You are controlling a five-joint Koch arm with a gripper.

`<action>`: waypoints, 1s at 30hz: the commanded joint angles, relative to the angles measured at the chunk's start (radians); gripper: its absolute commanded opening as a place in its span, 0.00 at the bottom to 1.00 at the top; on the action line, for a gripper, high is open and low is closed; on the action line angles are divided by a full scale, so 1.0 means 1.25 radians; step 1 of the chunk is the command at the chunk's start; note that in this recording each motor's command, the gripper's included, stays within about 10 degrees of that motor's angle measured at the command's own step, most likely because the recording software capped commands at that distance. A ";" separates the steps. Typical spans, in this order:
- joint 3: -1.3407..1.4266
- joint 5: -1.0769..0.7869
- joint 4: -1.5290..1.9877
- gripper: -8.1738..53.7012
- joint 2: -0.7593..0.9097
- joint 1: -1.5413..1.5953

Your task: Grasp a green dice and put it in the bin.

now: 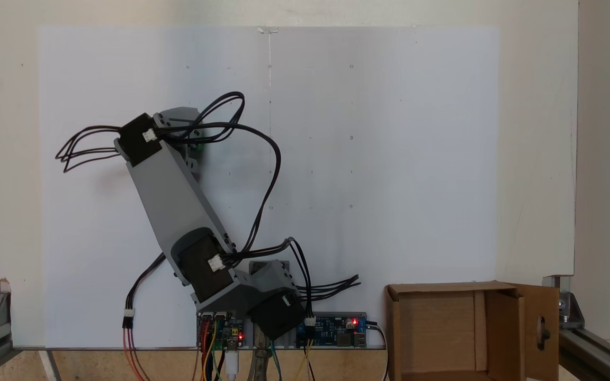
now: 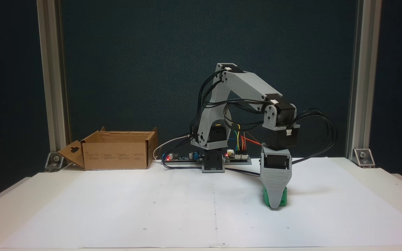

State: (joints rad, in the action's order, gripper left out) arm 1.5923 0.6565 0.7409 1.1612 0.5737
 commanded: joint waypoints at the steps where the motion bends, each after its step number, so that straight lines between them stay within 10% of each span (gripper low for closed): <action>1: -0.009 0.033 0.002 0.71 0.004 -0.002; 14: -0.010 0.021 0.005 0.64 0.004 0.000; 23: -0.009 0.012 0.032 0.33 0.005 0.001; 30: -0.009 0.012 0.060 0.33 0.039 -0.005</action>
State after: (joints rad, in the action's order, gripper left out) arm 1.5907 0.6565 0.7731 1.1720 0.5660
